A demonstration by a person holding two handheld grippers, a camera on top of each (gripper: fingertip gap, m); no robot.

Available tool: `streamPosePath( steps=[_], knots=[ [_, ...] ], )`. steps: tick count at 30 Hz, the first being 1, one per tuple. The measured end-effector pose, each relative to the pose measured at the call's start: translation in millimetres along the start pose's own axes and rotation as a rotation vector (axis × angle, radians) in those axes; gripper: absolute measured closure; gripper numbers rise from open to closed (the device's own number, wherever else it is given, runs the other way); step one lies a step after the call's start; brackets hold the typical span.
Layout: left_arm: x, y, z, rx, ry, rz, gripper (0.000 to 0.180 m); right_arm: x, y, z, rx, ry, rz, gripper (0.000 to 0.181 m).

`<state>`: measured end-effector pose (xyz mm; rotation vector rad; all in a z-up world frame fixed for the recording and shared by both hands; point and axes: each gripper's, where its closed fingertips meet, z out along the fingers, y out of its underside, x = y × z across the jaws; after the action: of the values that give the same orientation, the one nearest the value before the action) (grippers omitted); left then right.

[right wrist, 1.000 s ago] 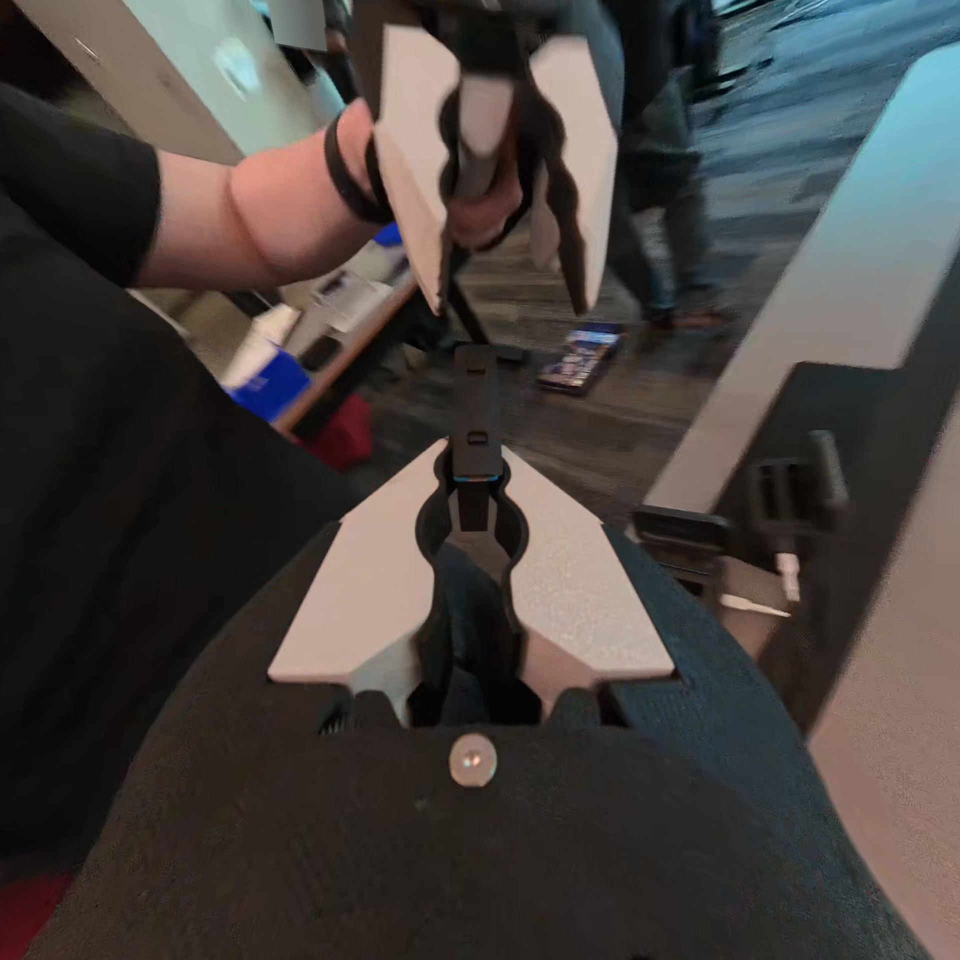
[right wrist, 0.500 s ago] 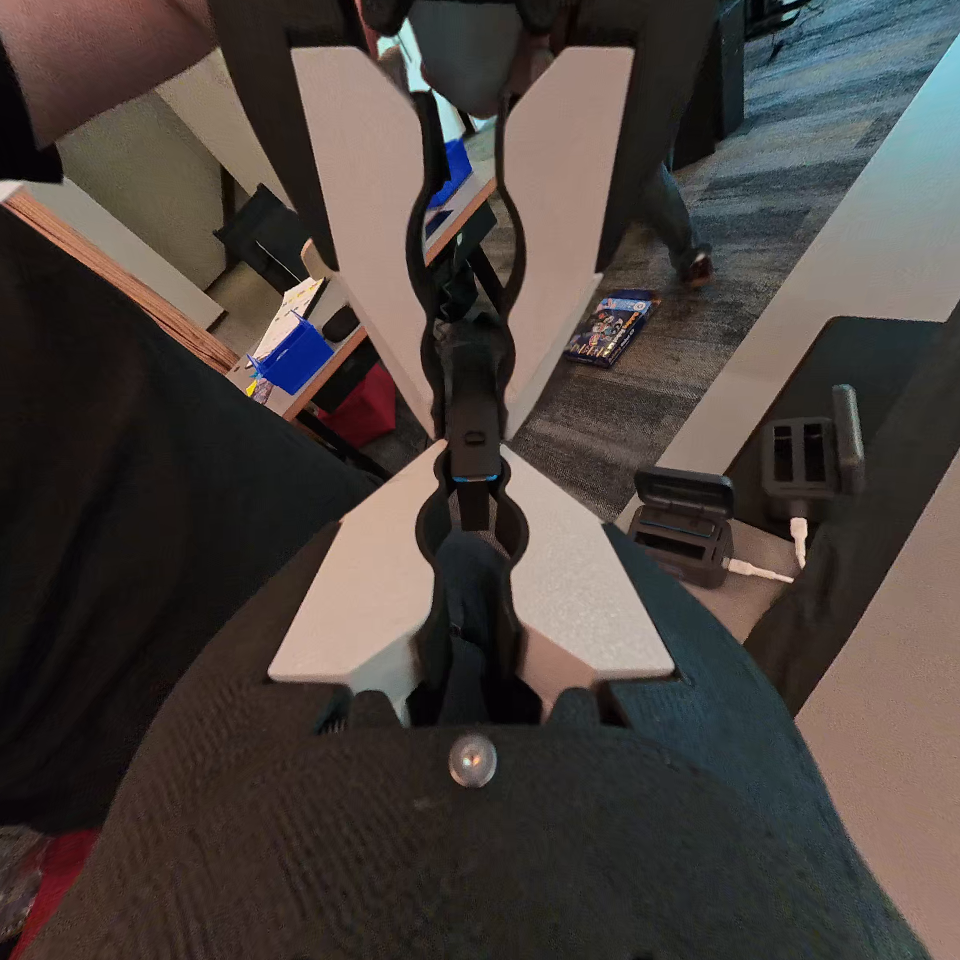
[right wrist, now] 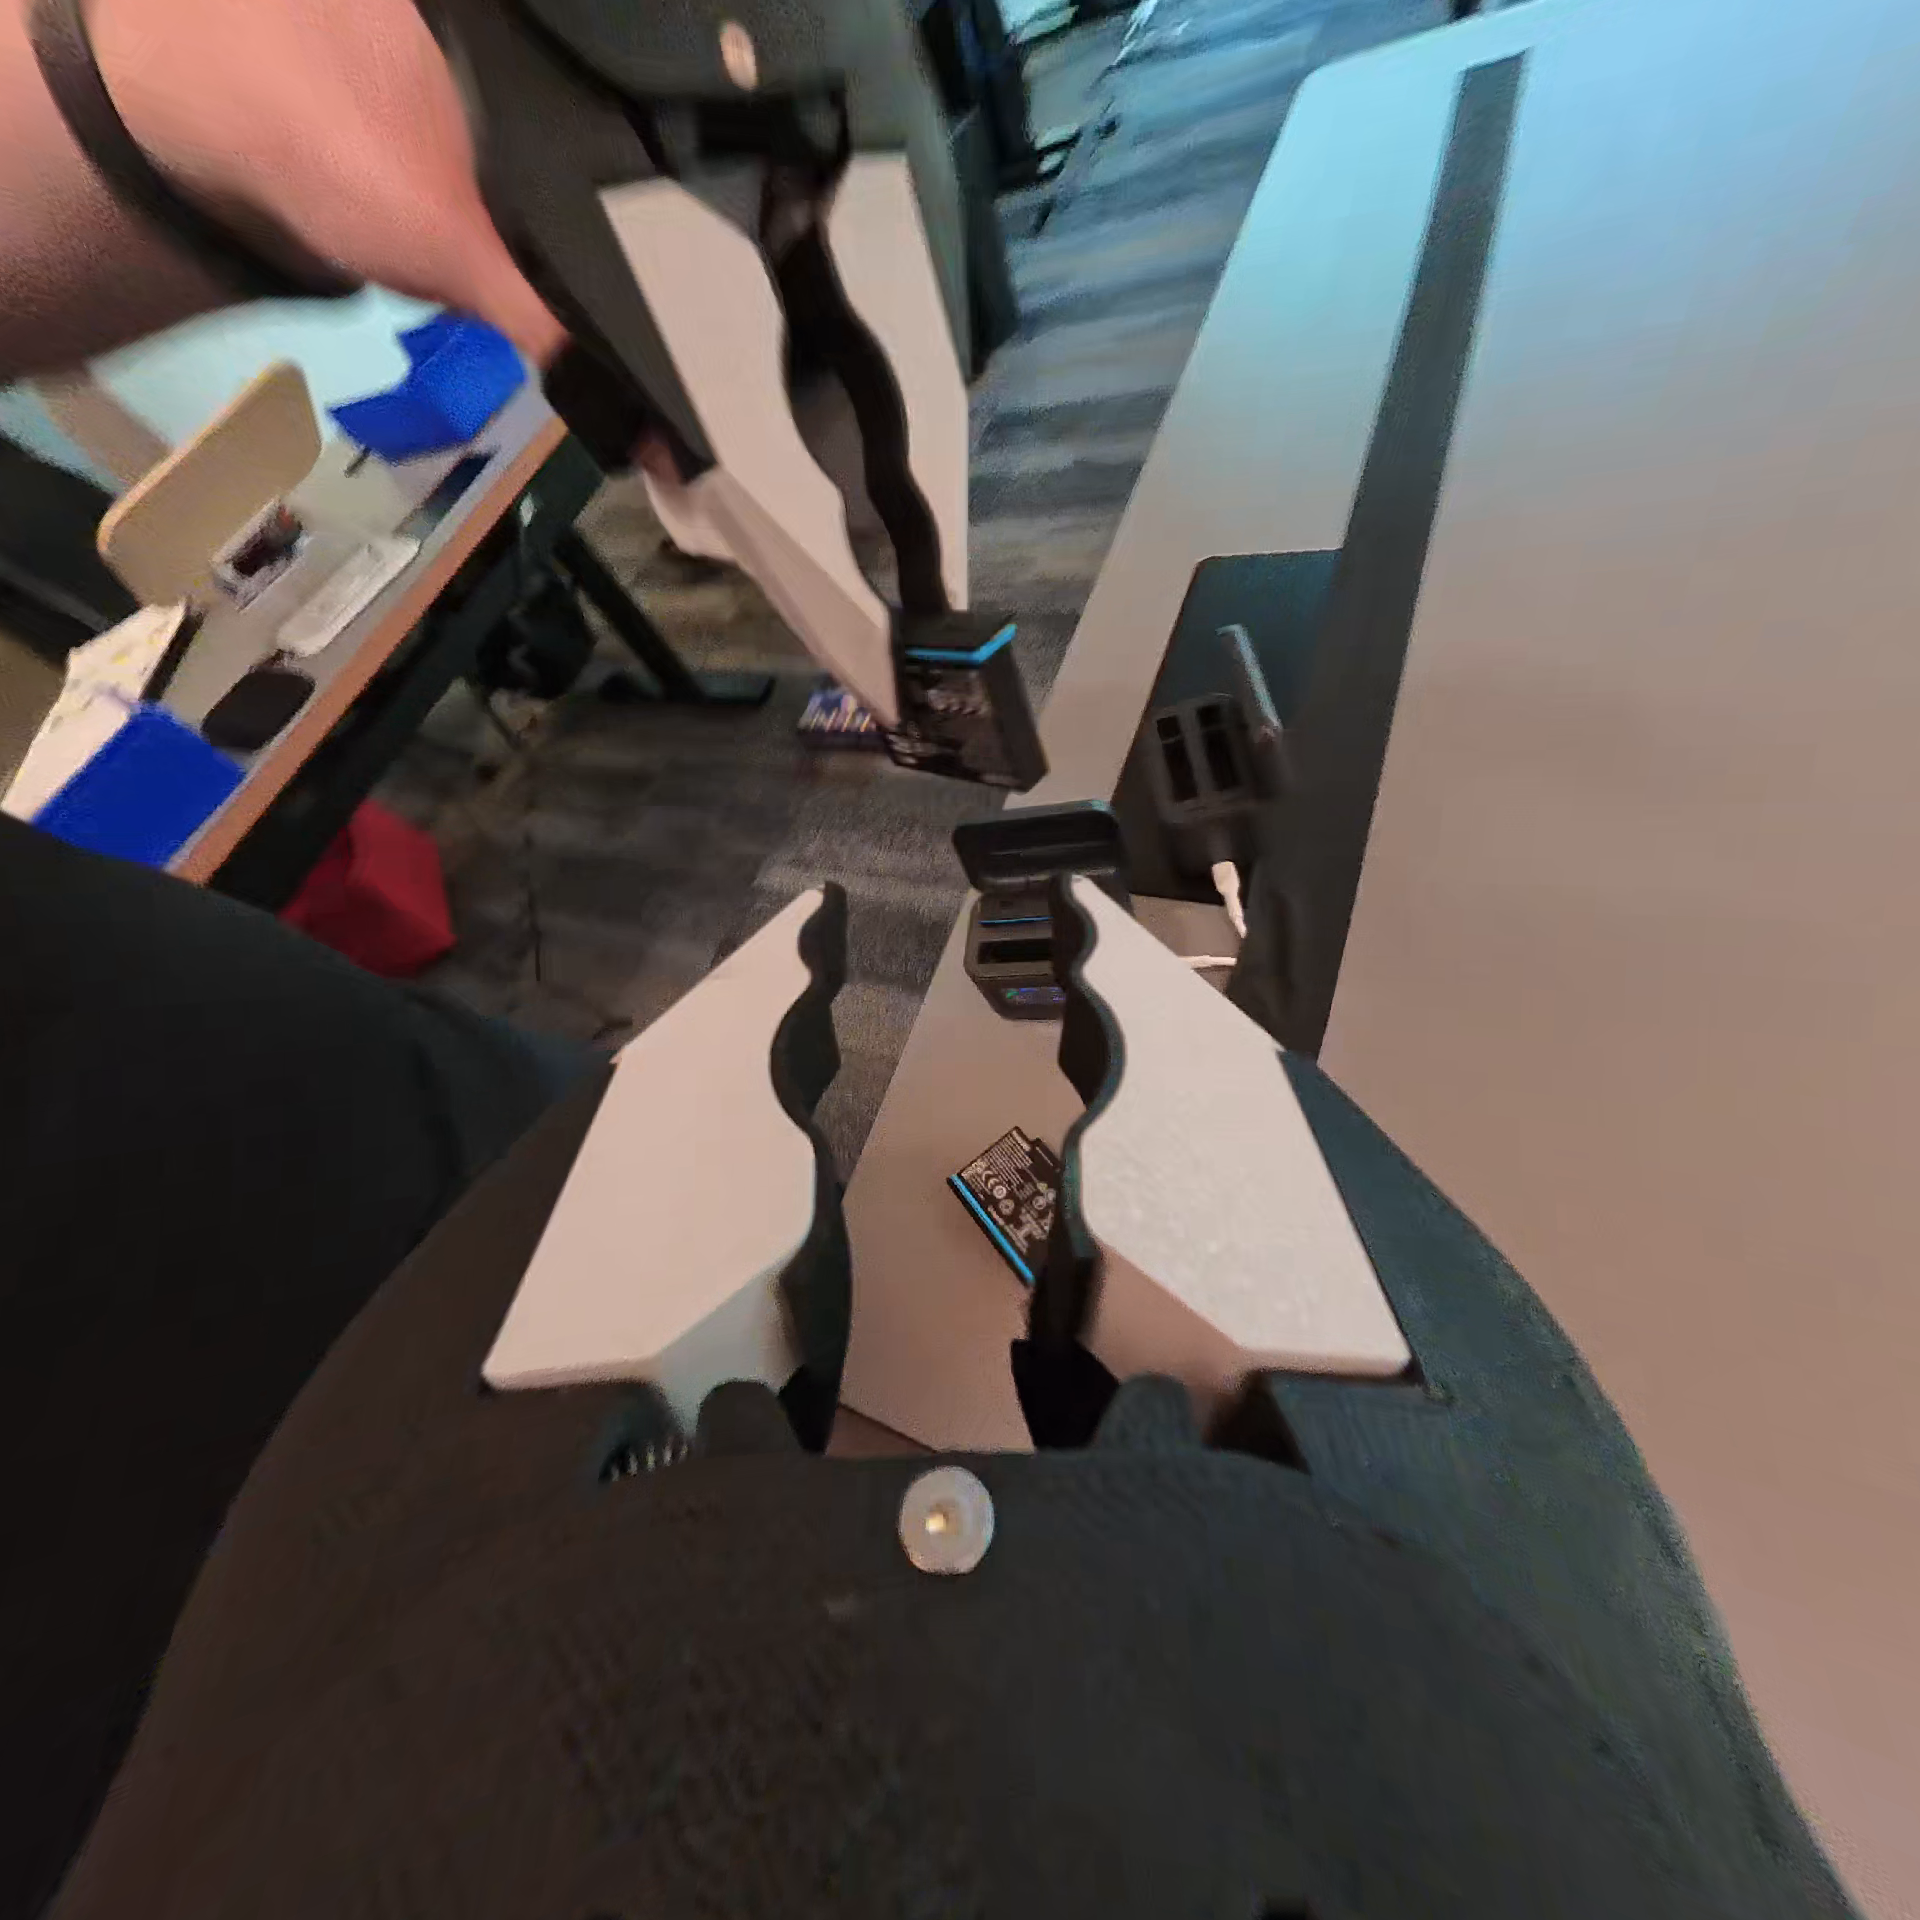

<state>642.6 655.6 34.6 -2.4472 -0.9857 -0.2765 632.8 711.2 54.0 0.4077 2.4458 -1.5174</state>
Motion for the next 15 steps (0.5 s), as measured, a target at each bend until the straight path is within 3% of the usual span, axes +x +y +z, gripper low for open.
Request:
streamPosePath(
  steps=[3, 7, 15],
  knots=[
    [-34.5, 19.6, 30.5, 0.139, -0.099, -0.272, 0.166, -3.7, 15.4, -9.7, 0.096, 0.029, 0.048, 0.146],
    [-61.1, 51.6, 66.2, 0.196, -0.221, -0.47, 0.166, -17.8, 38.7, -6.1, 0.102, -0.004, 0.068, 0.147],
    [-64.8, 70.8, 107.5, 0.193, -0.267, -0.547, 0.166, -14.3, 68.9, -15.2, 0.011, -0.005, 0.049, 0.146]
  ],
)
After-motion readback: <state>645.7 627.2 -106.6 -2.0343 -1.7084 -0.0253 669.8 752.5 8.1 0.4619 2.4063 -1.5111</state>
